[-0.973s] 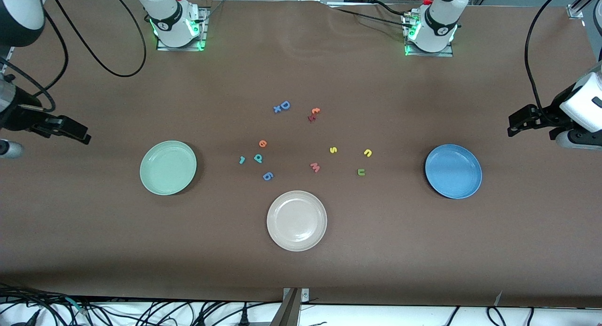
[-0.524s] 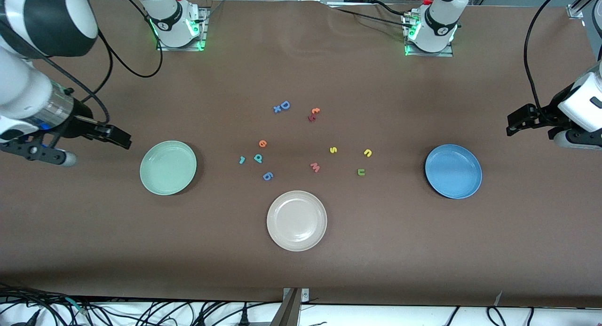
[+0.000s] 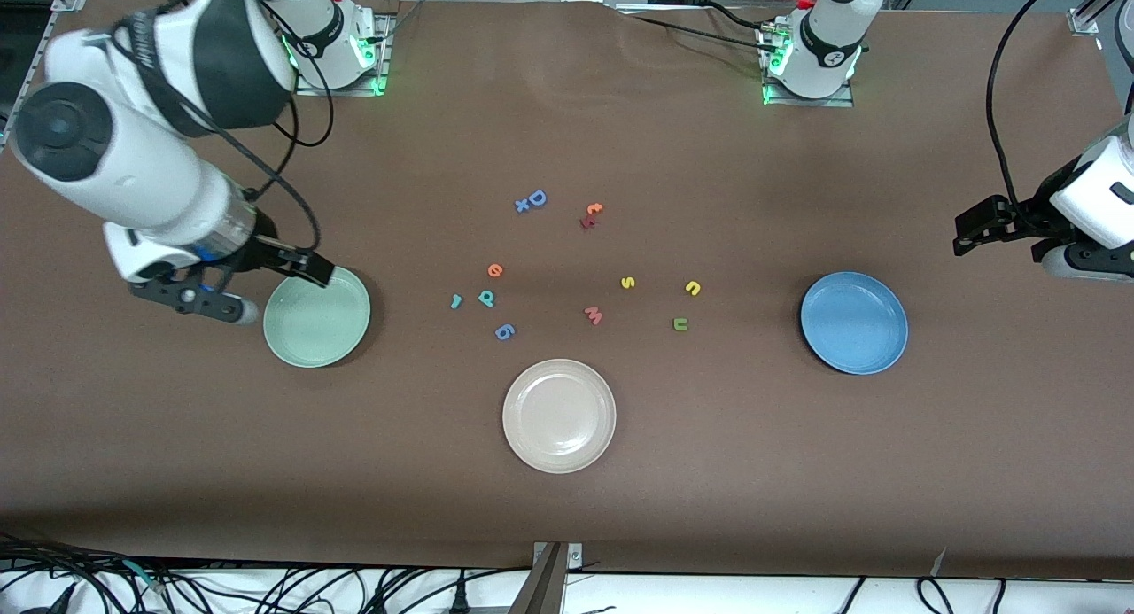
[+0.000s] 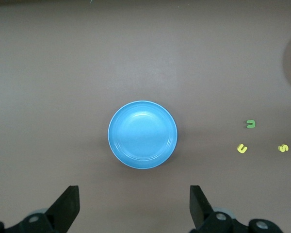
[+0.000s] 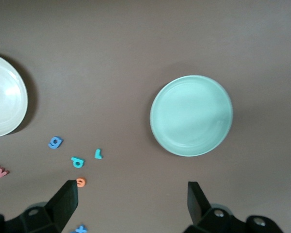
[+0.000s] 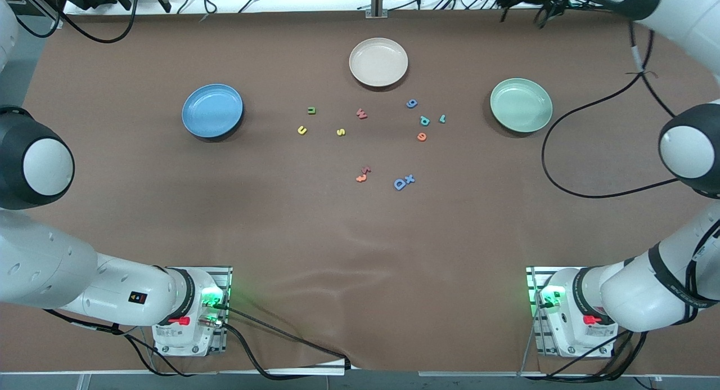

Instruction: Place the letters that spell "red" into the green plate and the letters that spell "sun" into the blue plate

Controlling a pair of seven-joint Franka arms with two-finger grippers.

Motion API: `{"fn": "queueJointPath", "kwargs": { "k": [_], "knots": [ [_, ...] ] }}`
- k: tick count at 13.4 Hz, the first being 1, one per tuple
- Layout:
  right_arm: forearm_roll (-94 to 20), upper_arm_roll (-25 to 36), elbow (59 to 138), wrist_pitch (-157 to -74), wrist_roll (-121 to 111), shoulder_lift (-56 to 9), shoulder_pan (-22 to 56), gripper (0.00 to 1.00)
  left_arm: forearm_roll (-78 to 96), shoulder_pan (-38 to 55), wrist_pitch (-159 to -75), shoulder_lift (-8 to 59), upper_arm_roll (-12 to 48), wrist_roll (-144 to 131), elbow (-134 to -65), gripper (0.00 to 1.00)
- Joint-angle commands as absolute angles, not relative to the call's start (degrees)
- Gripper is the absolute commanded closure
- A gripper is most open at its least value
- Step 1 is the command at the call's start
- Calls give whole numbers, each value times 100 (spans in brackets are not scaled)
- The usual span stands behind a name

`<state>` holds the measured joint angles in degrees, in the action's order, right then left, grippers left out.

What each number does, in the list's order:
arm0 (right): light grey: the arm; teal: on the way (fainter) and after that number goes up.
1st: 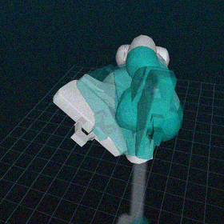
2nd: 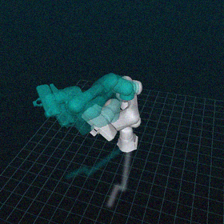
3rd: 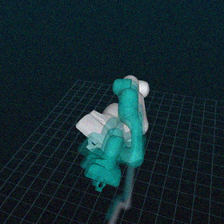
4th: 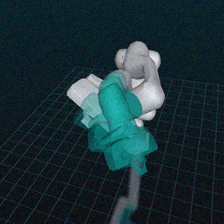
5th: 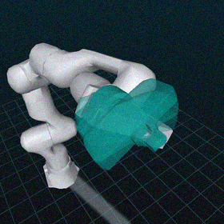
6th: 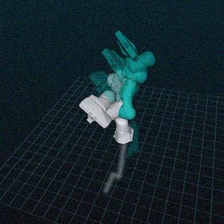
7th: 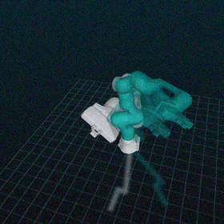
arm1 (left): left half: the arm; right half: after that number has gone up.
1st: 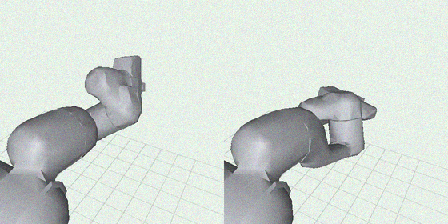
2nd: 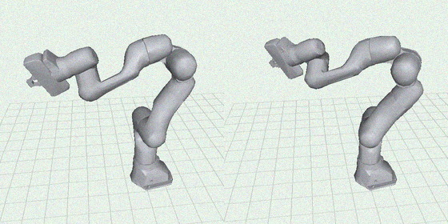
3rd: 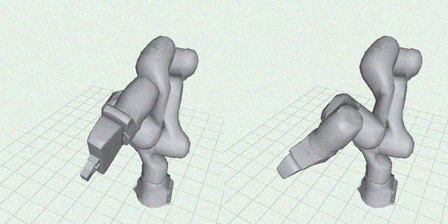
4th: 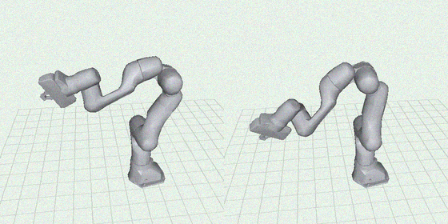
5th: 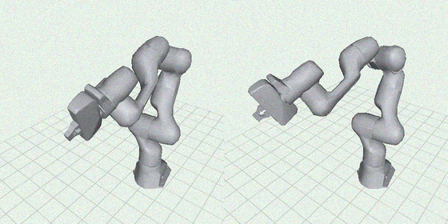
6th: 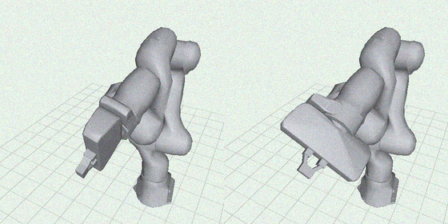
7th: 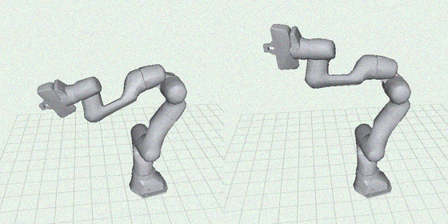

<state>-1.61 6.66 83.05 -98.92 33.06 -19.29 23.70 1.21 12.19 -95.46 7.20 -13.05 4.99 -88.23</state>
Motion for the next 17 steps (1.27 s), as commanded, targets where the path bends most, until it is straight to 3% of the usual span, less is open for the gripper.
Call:
{"fn": "queueJointPath", "kwargs": {
  "k": [1,4,10,17],
  "knots": [
    [-176,694,8288,-10185,3892,-2301,2776,0,412,1213,-9448,686,-1327,615,-8807,0],
    [-394,694,8471,-10746,4253,-2680,3102,1,501,1178,-9404,686,-1336,615,-8807,0],
    [-545,694,9965,-12821,4053,-2856,3296,1,501,1213,-9343,686,-1336,598,-8807,0],
    [-545,694,10591,-14290,3877,-3392,3357,1,501,1274,-9193,887,-1188,563,-8833,0]
  ]
}}
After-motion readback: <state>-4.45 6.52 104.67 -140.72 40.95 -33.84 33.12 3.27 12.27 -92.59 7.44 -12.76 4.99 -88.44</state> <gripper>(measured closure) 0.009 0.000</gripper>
